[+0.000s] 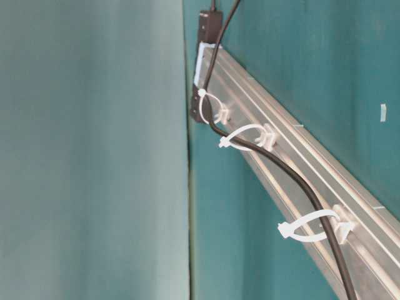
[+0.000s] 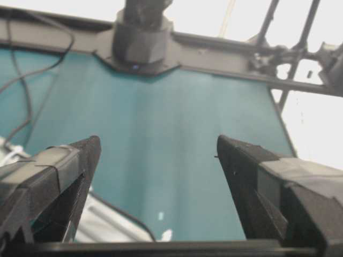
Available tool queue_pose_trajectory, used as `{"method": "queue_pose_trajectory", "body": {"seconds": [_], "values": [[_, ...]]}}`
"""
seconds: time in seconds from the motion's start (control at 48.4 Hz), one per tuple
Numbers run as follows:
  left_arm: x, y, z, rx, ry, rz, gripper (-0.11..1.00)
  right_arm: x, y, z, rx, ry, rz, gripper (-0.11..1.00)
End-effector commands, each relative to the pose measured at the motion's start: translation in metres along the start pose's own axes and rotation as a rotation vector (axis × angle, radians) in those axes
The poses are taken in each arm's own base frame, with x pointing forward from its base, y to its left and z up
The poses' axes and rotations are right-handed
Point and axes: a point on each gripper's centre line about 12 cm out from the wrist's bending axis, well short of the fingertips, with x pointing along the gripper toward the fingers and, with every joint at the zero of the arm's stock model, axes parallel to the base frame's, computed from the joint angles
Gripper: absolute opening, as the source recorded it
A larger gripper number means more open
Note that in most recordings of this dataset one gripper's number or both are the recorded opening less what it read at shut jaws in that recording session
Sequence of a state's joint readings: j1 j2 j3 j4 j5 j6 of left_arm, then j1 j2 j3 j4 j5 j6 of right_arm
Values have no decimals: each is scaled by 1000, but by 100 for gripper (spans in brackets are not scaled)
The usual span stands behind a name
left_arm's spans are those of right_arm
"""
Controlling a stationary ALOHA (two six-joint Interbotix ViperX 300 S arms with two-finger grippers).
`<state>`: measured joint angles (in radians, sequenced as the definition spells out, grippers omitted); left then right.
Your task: Pass the USB cable through three rings with both arms.
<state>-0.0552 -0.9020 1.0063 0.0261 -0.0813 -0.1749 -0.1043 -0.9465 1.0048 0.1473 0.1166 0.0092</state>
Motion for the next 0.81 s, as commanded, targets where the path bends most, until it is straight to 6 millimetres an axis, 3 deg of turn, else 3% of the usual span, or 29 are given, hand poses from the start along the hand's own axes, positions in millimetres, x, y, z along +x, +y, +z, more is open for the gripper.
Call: {"method": "queue_pose_trajectory", "body": {"seconds": [0.0,0.248,0.784], "values": [[3,-4,3,0,-11,-19,99,4,-3,3,-4,-17,-14,86],[2,-5,5,-3,-24,-25,99,9,-4,1,3,-21,-17,86],[3,-5,4,-1,-21,-24,99,-10,-1,5,6,-15,-7,86]]}}
